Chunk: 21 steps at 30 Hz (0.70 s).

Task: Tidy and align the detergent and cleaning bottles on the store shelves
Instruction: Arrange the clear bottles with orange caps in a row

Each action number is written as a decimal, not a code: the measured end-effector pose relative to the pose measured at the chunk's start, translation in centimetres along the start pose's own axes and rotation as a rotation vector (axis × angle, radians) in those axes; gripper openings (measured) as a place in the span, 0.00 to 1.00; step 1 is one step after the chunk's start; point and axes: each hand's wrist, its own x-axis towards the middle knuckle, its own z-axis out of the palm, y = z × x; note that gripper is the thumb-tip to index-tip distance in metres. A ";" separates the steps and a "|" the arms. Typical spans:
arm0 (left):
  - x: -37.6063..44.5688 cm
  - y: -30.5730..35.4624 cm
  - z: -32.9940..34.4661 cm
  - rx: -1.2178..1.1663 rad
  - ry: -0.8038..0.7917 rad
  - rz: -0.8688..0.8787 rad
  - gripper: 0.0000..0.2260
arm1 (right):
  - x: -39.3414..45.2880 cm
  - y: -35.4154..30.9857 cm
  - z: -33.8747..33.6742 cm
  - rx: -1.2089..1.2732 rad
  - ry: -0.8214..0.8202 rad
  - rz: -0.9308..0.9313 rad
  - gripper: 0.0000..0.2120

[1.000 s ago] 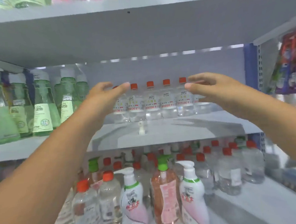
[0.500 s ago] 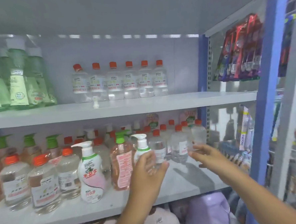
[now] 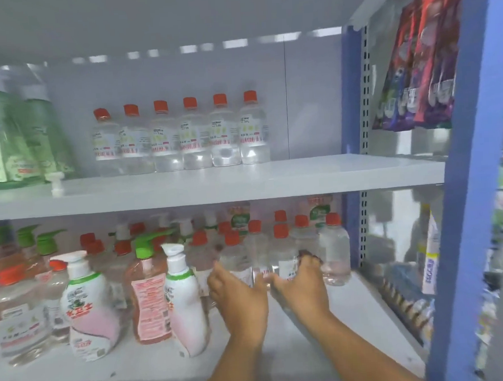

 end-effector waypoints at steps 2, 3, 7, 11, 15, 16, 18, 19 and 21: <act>0.7 0.5 0.3 0.111 0.037 -0.045 0.40 | -0.1 0.1 -0.6 0.013 -0.043 -0.010 0.31; 0.9 0.5 0.4 0.131 0.027 -0.054 0.37 | -0.2 0.2 -1.1 0.033 -0.067 -0.018 0.27; -0.9 -0.4 -1.0 -0.092 -0.108 0.005 0.29 | -1.9 1.3 -3.8 0.157 -0.195 -0.056 0.18; -4.4 -0.3 -4.8 -0.167 -0.167 0.095 0.24 | -4.9 1.7 -5.7 0.228 -0.257 -0.060 0.20; -7.5 -0.7 -9.9 -0.193 -0.172 0.149 0.26 | -8.1 0.6 -6.2 0.307 -0.327 -0.075 0.19; -8.4 -1.2 -11.7 -0.196 -0.165 0.160 0.26 | -8.6 0.2 -6.0 0.309 -0.324 -0.064 0.19; -9.5 -2.8 -15.6 -0.179 -0.089 0.165 0.26 | -9.8 -0.7 -5.0 0.308 -0.333 -0.059 0.23; -9.5 -3.8 -17.8 -0.166 -0.027 0.162 0.27 | -10.6 -1.4 -4.3 0.309 -0.343 -0.066 0.23; -8.0 -6.0 -22.5 -0.158 0.105 0.119 0.26 | -12.0 -2.9 -2.3 0.304 -0.360 -0.080 0.21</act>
